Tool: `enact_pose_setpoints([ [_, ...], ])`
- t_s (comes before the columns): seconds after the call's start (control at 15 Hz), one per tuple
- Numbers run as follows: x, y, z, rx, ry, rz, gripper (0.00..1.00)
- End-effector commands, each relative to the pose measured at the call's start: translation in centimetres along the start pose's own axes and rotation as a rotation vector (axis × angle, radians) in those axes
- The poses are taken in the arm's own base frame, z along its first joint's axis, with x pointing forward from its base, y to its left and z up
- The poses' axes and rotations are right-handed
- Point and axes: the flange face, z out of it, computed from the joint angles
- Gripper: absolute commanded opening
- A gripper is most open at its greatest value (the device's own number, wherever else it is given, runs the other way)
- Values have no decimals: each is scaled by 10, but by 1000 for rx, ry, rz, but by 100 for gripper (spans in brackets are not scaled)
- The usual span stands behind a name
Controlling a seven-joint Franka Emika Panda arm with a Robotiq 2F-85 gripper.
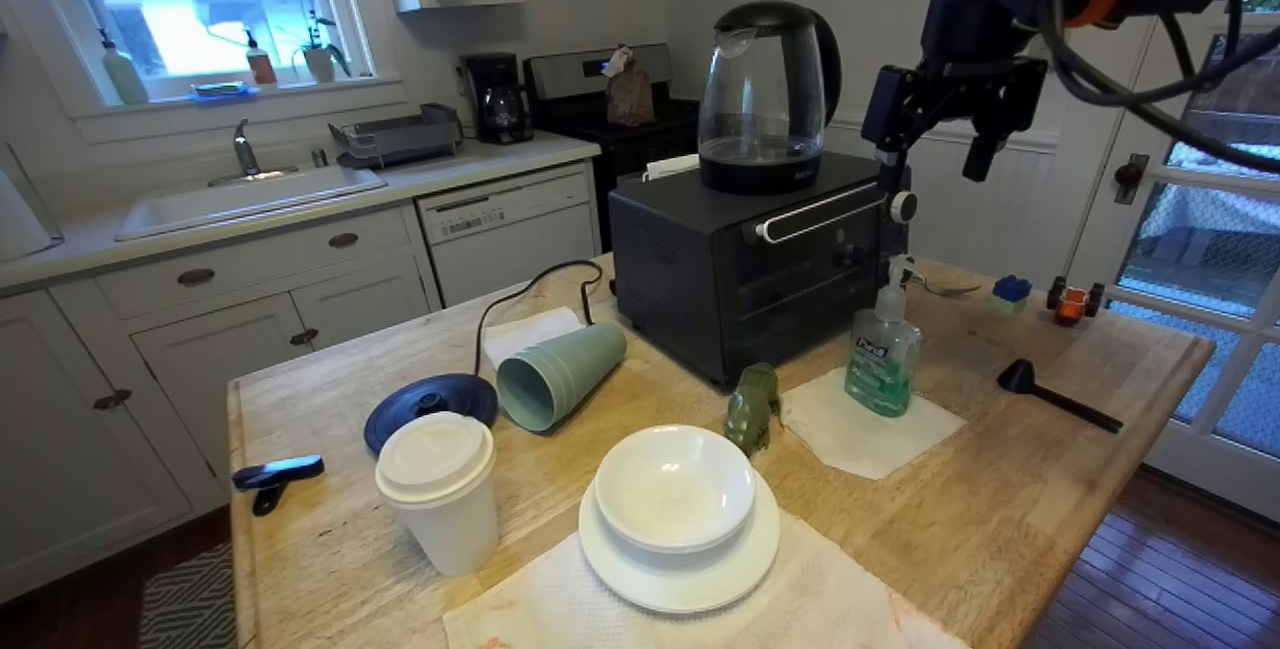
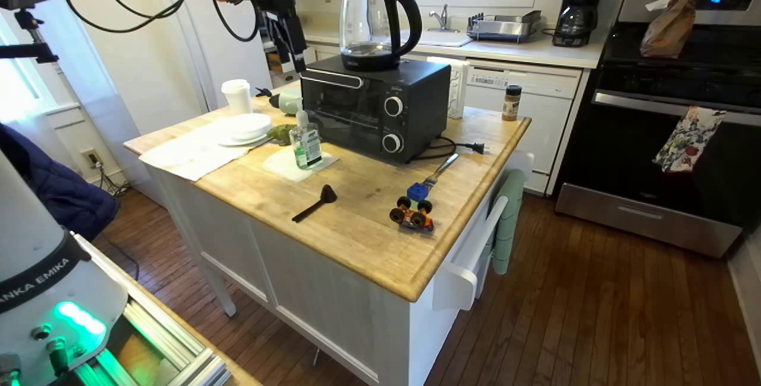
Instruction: Pump the hand wash bottle once
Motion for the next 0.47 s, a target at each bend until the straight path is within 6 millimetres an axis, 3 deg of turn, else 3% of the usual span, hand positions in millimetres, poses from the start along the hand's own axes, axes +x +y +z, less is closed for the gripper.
enact_pose_setpoints([
  [0.0,-3,11,-15,-16,-23,46,100],
  [0.4,-1,11,-10,-7,-11,52,100],
])
